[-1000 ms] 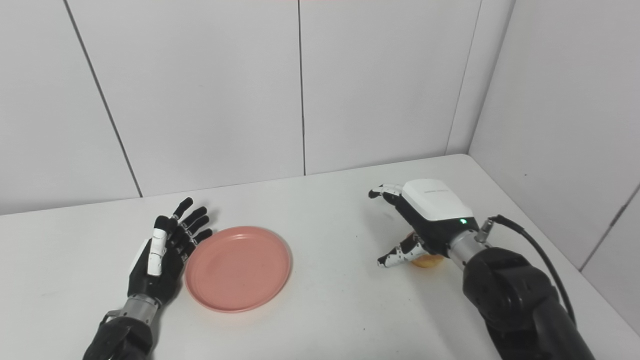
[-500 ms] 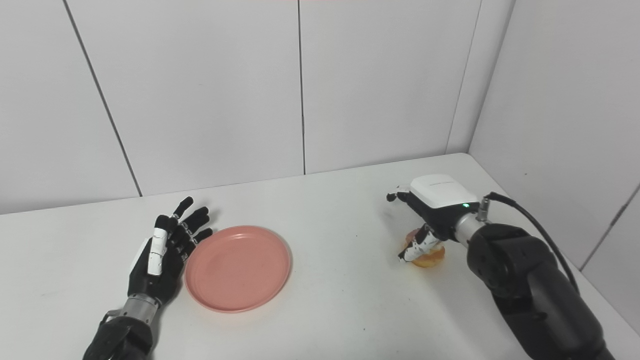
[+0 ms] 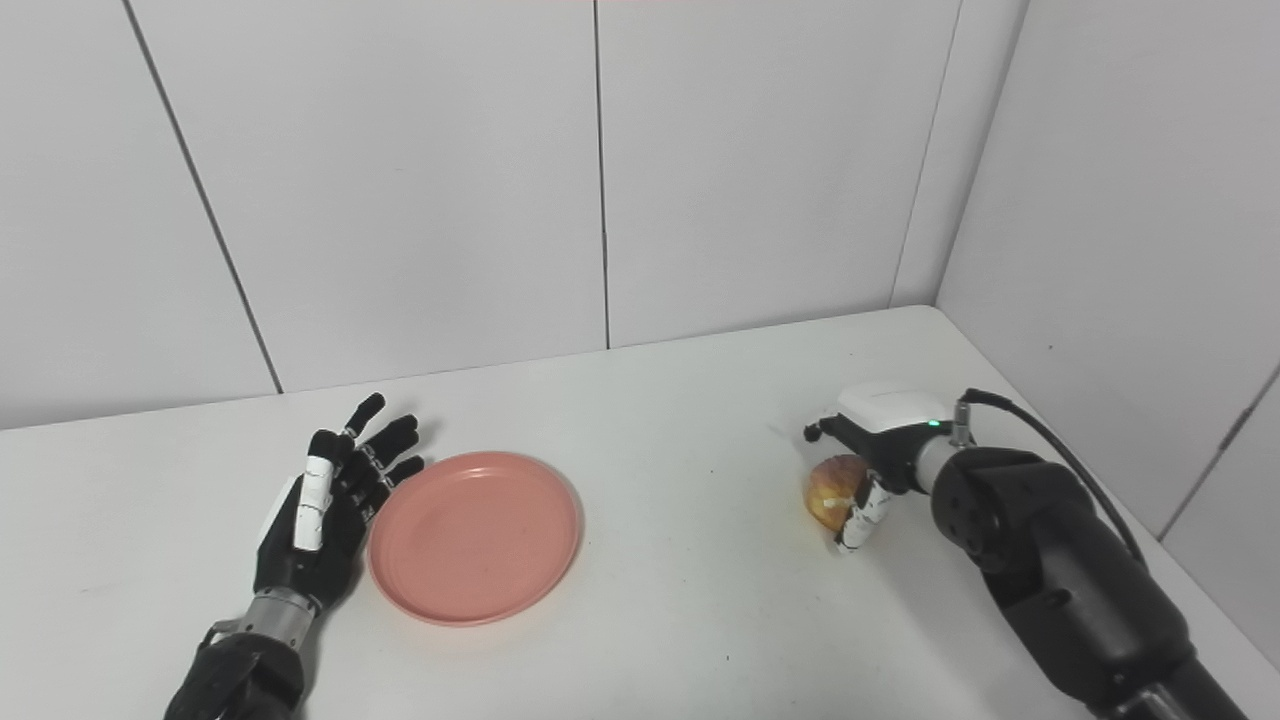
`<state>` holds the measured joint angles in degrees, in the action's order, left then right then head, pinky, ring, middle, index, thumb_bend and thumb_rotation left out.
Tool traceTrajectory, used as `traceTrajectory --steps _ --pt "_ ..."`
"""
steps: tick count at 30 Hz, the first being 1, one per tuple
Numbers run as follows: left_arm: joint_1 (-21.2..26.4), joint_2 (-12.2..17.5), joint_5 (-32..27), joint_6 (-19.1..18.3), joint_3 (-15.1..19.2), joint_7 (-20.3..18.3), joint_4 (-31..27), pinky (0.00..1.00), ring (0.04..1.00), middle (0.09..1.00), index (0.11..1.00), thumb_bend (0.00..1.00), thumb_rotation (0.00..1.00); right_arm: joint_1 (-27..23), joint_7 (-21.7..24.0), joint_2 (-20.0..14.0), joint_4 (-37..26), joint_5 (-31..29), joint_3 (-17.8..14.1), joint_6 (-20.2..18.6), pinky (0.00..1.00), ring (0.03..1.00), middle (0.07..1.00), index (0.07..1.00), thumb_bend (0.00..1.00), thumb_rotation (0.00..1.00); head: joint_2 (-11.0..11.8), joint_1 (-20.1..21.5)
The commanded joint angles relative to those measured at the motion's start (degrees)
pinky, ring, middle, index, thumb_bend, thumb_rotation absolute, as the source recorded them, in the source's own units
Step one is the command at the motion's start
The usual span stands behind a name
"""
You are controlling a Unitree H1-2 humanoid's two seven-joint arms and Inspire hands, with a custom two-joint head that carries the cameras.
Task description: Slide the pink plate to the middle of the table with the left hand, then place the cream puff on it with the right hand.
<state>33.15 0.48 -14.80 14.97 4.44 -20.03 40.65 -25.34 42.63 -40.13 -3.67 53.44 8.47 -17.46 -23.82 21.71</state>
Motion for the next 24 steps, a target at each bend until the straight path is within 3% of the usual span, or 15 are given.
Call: traceTrajectory --steps 1,11,22,24 --pt "-5.7 -1.0 -0.5 0.9 -0.2 -1.1 3.7 0.84 0.887 0.82 0.912 0.82 0.86 -3.1 -2.2 -2.1 0.1 0.7 -0.2 0.3 0.66 0.901 0.92 0.833 1.0 0.16 -0.1 -0.2" --pt "-6.1 -1.3 -0.7 0.5 -0.2 -1.0 3.1 0.84 0.88 0.815 0.913 0.84 0.83 -3.9 -4.2 -3.0 3.4 -0.1 2.0 1.5 0.67 0.895 0.916 0.831 1.0 0.16 -0.3 -0.5" --pt "-6.3 -1.2 -0.4 0.6 -0.4 -1.1 2.9 0.84 0.885 0.808 0.918 0.81 0.85 -3.2 -6.5 -2.7 5.1 -1.0 2.4 0.9 0.67 0.892 0.9 0.834 1.0 0.14 -0.5 -0.7" --pt "-6.3 -1.1 -0.2 0.6 -0.5 -0.8 3.0 0.82 0.876 0.804 0.912 0.83 0.85 -2.9 -8.2 -2.1 5.6 -1.9 2.0 1.2 0.6 0.757 0.806 0.793 0.99 0.06 -0.6 -0.7"
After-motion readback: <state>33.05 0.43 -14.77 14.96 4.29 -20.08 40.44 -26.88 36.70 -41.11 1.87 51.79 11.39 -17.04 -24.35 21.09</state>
